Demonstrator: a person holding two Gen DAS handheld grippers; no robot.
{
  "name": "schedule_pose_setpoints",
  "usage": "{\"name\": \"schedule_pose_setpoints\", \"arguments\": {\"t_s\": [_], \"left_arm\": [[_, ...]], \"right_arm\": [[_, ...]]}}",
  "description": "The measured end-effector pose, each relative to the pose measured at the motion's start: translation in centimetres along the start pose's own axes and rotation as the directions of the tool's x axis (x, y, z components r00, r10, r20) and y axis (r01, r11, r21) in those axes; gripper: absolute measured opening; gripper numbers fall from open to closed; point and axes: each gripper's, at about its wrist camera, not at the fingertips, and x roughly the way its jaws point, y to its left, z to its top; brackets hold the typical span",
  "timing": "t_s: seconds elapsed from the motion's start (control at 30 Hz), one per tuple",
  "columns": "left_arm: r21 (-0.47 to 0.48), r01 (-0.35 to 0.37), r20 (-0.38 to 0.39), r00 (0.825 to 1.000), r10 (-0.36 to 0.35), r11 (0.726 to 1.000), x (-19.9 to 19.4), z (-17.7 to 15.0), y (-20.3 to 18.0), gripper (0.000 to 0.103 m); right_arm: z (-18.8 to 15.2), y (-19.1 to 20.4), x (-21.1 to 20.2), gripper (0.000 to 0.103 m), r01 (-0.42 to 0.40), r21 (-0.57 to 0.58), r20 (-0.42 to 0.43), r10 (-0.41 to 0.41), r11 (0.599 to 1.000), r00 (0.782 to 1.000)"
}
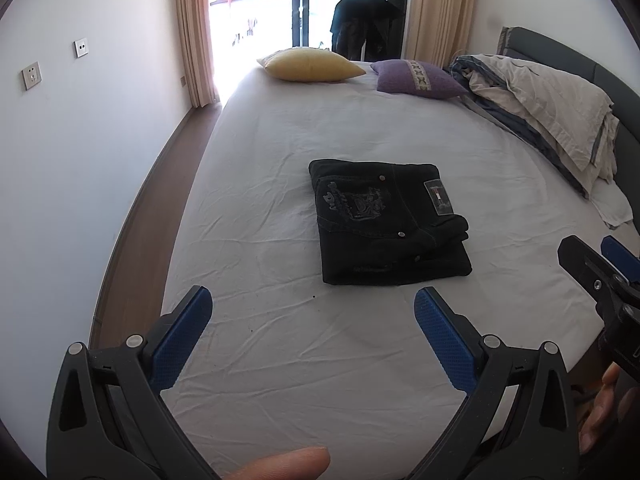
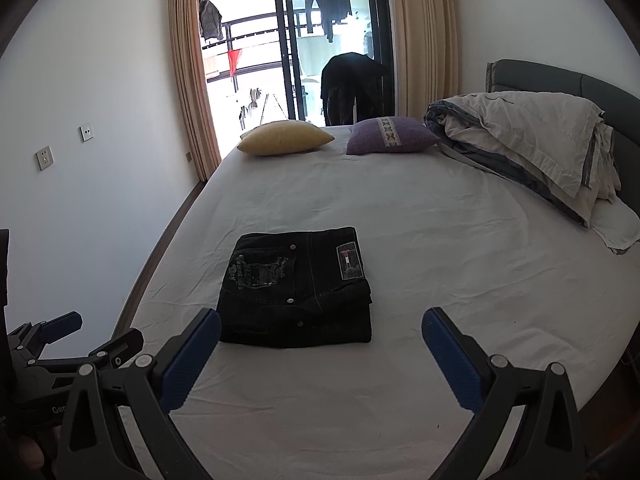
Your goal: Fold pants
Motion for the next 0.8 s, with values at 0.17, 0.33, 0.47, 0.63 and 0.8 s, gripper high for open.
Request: {"name": "schedule_pose_setpoints", "arguments": {"t_s": [0.17, 0.33, 0.47, 0.63, 0.8], "left_arm": [[0.0, 0.0, 0.0, 1.0, 0.0, 1.0, 0.08, 0.01, 0.05, 0.103], [-0.001, -0.001, -0.002, 1.0, 0.001, 1.0, 0.16, -0.01, 0.03, 0.103], [0.0, 0.0, -0.003, 1.0, 0.0, 1.0, 0.18, -0.01, 0.03, 0.103], [-0.001, -0.001, -0.003, 1.0, 0.001, 1.0, 0.16, -0.02, 0.03, 0.103], [-0.001, 0.0, -0.003, 1.0, 0.0, 1.0, 0.18, -0.01, 0.05, 0.103]], "right_arm": [[-0.19, 0.05, 0.13, 0.103, -0.001, -0.002, -0.008, 0.001, 1.0, 1.0], [-0.19, -0.05, 0.21, 0.103, 0.0, 0.0, -0.012, 0.0, 1.0, 1.0], [-0.25, -0.11, 0.42, 0.103, 0.001, 0.001, -0.02, -0.001, 1.0, 1.0], [-0.27, -0.15, 0.52, 0.103, 0.001, 0.002, -0.023, -0.001, 1.0, 1.0], [-0.33, -0.16, 0.67, 0.103, 0.003, 0.002, -0.027, -0.002, 1.0, 1.0]]}}
